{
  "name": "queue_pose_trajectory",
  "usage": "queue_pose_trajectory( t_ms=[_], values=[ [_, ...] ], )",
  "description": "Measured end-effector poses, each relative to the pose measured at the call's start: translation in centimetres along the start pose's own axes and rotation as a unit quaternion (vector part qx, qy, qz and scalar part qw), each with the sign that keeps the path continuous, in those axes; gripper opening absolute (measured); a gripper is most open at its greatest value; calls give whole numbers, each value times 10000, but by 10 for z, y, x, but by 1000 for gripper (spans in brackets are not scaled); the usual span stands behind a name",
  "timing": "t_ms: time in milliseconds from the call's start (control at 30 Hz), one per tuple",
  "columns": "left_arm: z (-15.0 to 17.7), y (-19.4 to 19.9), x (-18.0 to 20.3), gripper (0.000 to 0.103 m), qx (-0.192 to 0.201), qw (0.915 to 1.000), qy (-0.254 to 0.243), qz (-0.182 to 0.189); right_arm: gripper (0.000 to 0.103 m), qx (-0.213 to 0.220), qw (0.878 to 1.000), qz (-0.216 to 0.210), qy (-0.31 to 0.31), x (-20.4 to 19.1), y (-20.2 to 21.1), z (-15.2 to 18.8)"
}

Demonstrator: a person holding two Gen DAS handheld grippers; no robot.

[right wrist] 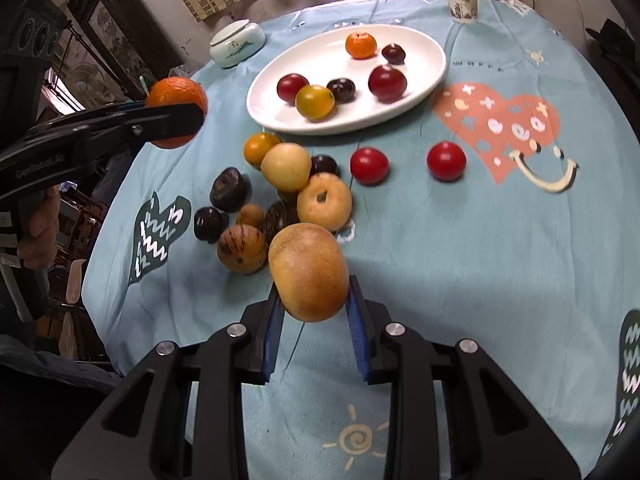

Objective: Organize fruits
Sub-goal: 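Carry the orange and pear onto the white plate and open both tools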

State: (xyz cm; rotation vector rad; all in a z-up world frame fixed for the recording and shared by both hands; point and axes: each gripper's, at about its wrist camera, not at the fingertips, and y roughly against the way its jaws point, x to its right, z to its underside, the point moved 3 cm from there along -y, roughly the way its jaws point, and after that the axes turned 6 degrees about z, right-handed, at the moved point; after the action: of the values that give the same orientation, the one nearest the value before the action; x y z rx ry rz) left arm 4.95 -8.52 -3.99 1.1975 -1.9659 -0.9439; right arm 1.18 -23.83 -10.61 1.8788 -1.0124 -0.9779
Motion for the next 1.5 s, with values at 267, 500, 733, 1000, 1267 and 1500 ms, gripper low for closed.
queue_pose_trajectory(
  t_ms=[267,500,733,1000,1267,1500],
  values=[
    [-18,-4,-10,45,70,9999,79,-39,31,199,9997,-9,145,3,7,-33],
    [-19,0,-33,45,136,9991,387,-139,31,232,9995,-106,169,7,4,-46],
    [-14,5,-63,45,142,9966,795,-148,31,94,9995,-128,289,6,-6,-47],
    [-71,-35,-75,45,105,9963,803,-277,31,594,9962,214,607,2,-13,-122],
    [-104,-96,-94,45,-252,9934,905,-657,31,456,9953,492,697,13,-53,-180],
    [-107,-121,-114,46,-417,9901,1071,-808,32,153,9962,649,568,26,-90,-203]
  ],
)
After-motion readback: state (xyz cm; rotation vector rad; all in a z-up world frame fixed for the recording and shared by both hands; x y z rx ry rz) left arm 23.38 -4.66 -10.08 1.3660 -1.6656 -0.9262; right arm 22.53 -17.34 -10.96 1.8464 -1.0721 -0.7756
